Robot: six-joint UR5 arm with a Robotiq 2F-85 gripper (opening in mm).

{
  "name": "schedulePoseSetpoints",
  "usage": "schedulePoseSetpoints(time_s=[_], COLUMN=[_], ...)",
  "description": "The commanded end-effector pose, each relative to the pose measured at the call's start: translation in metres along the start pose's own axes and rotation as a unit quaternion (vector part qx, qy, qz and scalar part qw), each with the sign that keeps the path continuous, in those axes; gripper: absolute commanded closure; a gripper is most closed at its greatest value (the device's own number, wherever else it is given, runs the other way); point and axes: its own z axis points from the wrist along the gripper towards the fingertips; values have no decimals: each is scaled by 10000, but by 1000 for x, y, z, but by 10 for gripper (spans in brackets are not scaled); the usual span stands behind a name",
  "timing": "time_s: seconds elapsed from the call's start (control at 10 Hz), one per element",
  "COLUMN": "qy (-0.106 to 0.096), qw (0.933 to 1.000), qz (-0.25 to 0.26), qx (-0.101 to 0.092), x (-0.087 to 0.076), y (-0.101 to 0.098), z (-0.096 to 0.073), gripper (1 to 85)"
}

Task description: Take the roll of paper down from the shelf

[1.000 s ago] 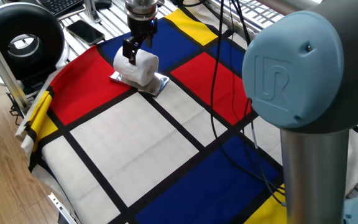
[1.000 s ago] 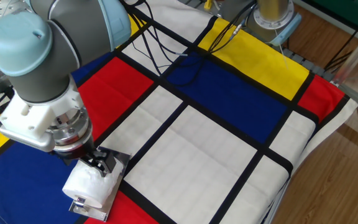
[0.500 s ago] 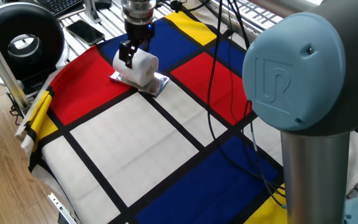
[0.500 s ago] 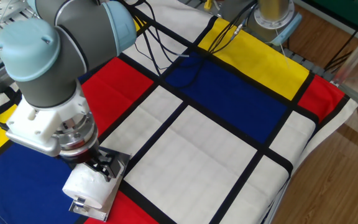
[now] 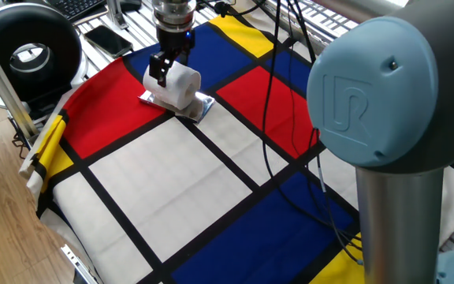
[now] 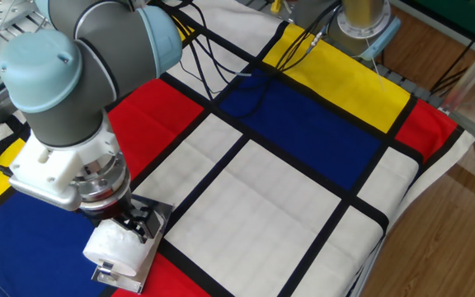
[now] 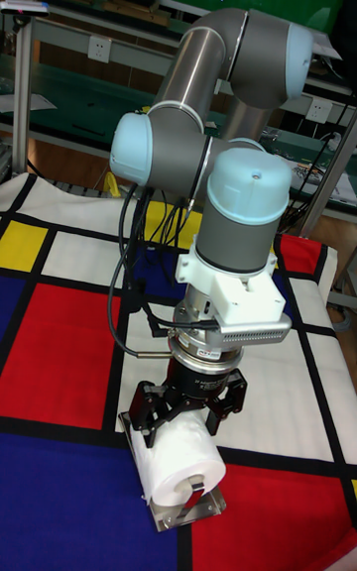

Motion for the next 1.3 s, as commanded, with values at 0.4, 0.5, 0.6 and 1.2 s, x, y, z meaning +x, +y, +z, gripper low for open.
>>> schedulePoseSetpoints(time_s=[0.4,0.5,0.6,1.2], qy=[-13,47,65,31], qw=[9998,9995,9994,9991], qz=[97,250,329,327], qx=[-155,-173,-114,-255], x=[1,2,3,-1], y=[1,3,0,2], z=[0,0,-1,-13], gripper=[297,640,847,847])
